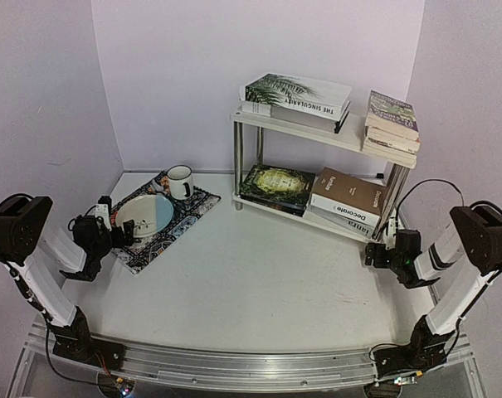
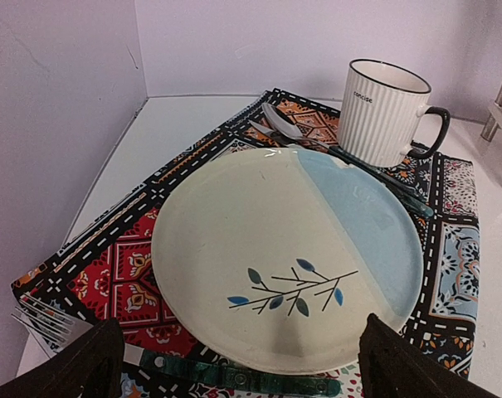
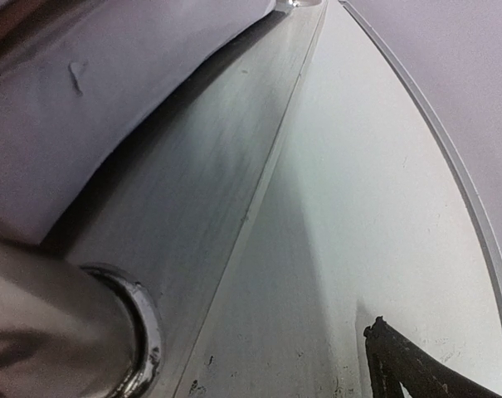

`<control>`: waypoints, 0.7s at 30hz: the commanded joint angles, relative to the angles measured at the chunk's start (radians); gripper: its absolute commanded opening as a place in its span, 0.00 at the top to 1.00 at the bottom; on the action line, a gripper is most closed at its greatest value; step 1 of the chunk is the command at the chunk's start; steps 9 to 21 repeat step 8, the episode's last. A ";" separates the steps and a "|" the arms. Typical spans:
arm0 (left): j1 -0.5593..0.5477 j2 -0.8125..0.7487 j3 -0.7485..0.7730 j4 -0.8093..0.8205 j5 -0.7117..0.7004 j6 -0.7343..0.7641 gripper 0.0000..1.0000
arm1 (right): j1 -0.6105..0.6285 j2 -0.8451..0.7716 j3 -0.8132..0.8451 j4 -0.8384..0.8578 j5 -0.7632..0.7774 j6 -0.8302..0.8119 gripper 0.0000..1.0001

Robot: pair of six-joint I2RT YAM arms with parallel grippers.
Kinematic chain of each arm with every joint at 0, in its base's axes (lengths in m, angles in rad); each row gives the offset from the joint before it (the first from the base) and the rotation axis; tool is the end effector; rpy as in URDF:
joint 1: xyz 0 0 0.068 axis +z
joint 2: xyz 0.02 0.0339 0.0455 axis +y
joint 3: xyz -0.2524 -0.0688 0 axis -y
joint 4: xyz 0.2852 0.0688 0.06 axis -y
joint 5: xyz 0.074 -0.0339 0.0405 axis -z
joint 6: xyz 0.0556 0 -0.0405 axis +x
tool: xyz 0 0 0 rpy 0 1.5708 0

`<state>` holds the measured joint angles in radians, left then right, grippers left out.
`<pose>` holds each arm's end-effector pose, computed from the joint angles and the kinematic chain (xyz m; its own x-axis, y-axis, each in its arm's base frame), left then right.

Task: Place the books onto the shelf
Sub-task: Reset both arms

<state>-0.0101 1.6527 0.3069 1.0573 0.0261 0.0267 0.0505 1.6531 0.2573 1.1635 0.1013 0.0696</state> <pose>0.2870 -0.0043 0.0636 -0.2835 0.0296 -0.9585 0.0427 0.9989 0.0182 0.2753 0.0083 0.0649 -0.2260 0.0579 -0.9724 0.0639 0.9970 0.0445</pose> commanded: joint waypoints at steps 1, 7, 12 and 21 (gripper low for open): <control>0.005 0.001 0.023 0.052 0.011 0.010 0.00 | 0.005 0.002 0.046 0.028 -0.017 -0.034 0.02; 0.006 0.008 0.029 0.050 0.012 0.011 0.00 | 0.006 0.002 0.046 0.028 -0.017 -0.034 0.02; 0.006 0.007 0.028 0.051 0.012 0.011 0.00 | 0.005 0.002 0.046 0.028 -0.018 -0.034 0.02; 0.006 0.007 0.028 0.051 0.012 0.011 0.00 | 0.005 0.002 0.046 0.028 -0.018 -0.034 0.02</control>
